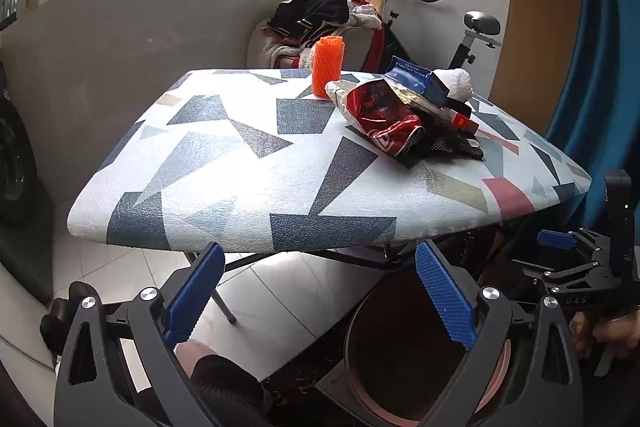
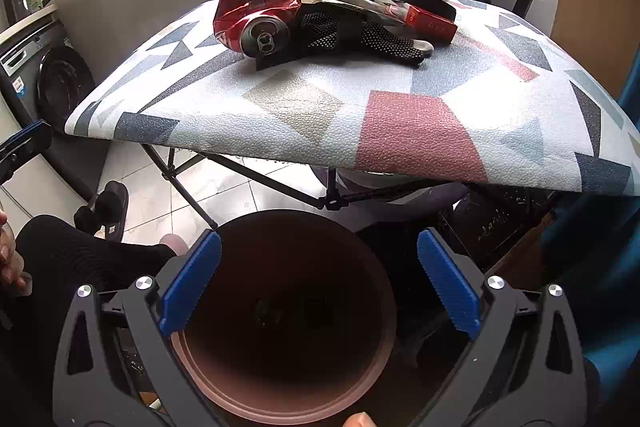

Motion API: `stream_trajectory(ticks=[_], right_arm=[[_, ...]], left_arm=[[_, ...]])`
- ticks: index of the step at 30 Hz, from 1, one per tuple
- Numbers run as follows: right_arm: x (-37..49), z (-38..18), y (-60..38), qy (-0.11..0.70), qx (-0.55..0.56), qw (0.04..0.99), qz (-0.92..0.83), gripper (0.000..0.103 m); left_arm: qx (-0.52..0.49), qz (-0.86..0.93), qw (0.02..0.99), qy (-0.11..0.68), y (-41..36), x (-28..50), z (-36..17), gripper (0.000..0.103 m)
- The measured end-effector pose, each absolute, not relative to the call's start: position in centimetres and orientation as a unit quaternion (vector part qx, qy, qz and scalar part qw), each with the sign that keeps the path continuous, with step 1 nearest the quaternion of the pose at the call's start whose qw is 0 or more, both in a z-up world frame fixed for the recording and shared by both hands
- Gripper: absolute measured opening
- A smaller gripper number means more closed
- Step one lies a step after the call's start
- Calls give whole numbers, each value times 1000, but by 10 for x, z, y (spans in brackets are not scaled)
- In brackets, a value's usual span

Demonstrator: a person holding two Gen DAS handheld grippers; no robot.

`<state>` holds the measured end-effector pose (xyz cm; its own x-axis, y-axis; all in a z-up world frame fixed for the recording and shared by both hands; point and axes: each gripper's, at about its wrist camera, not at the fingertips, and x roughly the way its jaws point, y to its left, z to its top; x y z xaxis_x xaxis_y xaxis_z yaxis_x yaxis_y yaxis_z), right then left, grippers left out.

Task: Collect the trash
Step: 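Grasp the white foam net with the right gripper while the left grasps the red can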

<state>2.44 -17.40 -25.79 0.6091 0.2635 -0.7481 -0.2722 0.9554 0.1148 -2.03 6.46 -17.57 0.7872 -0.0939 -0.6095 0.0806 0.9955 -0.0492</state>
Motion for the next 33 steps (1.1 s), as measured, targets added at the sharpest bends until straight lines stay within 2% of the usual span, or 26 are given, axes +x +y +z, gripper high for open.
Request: stream_trajectory(ticks=[24, 33], right_arm=[[26, -248, -186, 392, 29, 907, 147, 97], [66, -206, -224, 358, 65, 922, 136, 97]], left_arm=[[-10, -40, 950, 311, 66, -18, -170, 94], [-21, -57, 952, 301, 71, 18, -137, 94]])
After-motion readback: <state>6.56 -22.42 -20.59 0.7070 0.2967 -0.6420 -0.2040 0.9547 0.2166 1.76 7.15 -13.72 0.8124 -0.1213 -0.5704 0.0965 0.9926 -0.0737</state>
